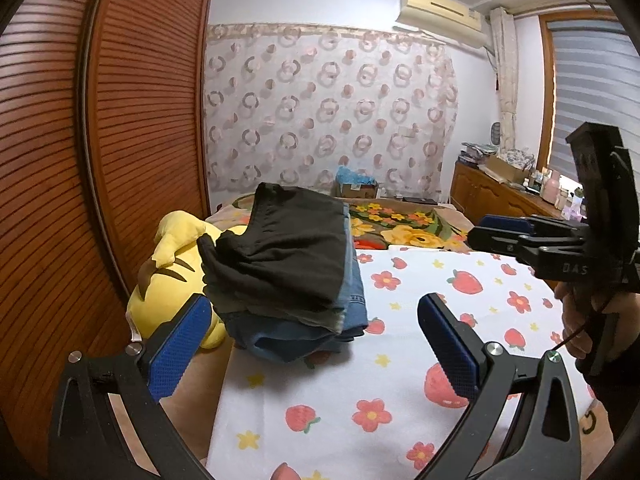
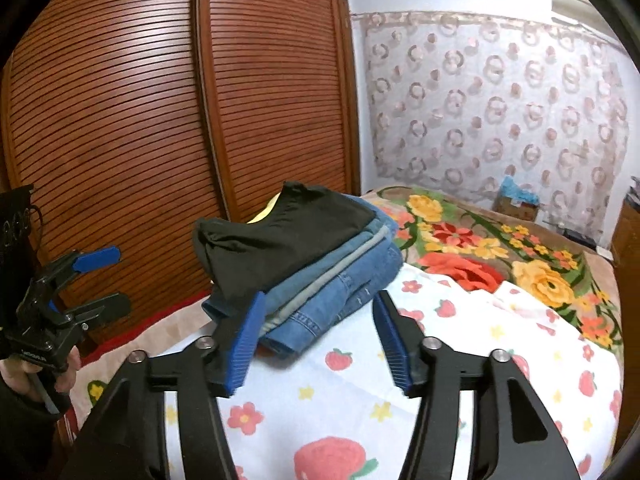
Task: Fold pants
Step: 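Pull both open tools back away from the clothing stack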
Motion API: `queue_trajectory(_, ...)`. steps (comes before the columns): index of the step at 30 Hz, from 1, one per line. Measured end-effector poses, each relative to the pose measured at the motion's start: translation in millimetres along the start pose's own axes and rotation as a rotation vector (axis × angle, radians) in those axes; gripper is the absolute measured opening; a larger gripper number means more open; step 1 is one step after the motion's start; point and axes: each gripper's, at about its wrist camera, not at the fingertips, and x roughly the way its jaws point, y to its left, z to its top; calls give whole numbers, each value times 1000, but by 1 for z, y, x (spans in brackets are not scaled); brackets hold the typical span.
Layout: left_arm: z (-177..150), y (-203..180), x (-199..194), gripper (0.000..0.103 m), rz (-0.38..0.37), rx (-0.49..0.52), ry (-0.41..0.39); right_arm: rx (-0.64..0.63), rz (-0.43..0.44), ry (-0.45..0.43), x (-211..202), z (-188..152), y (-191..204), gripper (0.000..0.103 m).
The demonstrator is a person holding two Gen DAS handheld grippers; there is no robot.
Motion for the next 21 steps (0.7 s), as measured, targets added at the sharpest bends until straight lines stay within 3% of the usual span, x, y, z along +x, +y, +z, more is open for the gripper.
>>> queue_trajectory(5, -2, -13, -5, 103, 0, 7, 5, 32, -55, -19, -26, -16, 8, 72)
queue_trajectory(13, -7, -33, -15, 103, -62, 17, -1, 85, -140, -31, -59, -39, 23, 73)
queue_trajectory(21, -15, -61, -19, 103, -71, 52, 17, 133, -191, -47, -94, -57, 41, 73)
